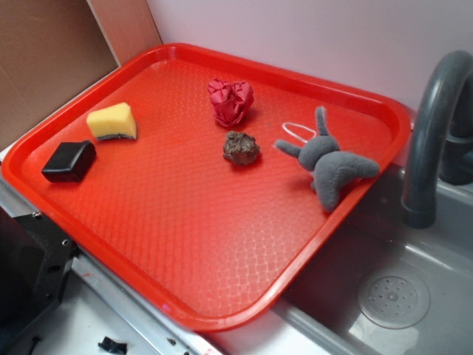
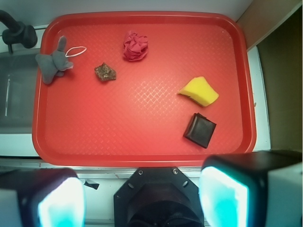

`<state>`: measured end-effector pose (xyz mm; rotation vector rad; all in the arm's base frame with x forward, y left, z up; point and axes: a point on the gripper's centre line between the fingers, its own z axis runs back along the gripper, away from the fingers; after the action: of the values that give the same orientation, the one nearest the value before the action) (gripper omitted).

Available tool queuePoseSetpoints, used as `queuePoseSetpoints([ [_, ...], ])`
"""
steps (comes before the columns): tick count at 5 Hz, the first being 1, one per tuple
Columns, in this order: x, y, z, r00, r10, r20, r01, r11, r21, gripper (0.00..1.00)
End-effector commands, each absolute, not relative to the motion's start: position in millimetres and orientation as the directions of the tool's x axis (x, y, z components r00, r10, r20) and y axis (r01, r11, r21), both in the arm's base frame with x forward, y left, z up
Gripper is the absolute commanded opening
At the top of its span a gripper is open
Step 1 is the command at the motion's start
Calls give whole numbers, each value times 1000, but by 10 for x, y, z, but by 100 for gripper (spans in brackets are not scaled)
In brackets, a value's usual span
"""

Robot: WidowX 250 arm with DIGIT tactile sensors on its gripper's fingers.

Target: Grab the rock.

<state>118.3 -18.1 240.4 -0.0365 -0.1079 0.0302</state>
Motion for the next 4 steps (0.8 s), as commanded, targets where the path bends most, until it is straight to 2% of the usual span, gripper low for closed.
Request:
queuePoseSetpoints([
  [1,1183,-181,2404,994,32,107,-28,999,-38,100],
  [2,1398,-240,2275,971,-174,163,188,979,-74,100],
  [3,1632,-339,2110,954,-257,152,257,966,16,100],
  [4,1869,-437,1861,944,-300,139,295,954,53,100],
])
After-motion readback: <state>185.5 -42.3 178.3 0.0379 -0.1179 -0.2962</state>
